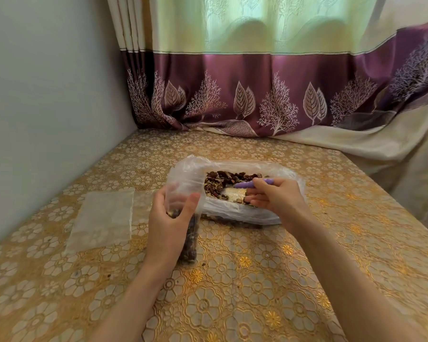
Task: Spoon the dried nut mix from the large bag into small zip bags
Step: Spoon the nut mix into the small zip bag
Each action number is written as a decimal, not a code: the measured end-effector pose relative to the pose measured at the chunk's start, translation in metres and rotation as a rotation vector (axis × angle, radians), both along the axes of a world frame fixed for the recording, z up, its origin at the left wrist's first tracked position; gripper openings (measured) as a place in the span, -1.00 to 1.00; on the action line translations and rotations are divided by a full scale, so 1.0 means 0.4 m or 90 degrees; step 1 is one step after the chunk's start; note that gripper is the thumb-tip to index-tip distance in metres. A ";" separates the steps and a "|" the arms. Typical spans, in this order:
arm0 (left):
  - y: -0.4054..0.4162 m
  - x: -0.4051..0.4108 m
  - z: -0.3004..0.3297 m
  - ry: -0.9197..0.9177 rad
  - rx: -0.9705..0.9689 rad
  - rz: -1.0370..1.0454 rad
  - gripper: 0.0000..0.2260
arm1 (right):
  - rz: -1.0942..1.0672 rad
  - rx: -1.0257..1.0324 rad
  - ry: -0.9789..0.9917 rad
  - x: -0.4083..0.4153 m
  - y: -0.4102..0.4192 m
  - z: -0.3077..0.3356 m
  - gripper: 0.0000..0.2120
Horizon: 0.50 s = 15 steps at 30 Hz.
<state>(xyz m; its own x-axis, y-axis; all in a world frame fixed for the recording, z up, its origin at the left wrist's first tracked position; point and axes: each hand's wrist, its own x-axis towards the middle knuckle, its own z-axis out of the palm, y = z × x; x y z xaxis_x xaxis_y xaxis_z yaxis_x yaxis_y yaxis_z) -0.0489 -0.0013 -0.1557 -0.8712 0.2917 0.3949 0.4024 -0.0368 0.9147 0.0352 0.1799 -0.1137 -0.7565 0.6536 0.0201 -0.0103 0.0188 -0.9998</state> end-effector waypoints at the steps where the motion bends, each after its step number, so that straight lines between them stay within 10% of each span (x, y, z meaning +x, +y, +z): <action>1: 0.000 0.000 0.000 -0.001 0.000 -0.001 -0.56 | 0.004 -0.014 0.002 0.001 0.000 -0.001 -0.77; 15: 0.001 0.002 0.002 -0.025 0.014 -0.009 -0.58 | -0.064 -0.231 0.052 0.013 0.009 0.022 -0.77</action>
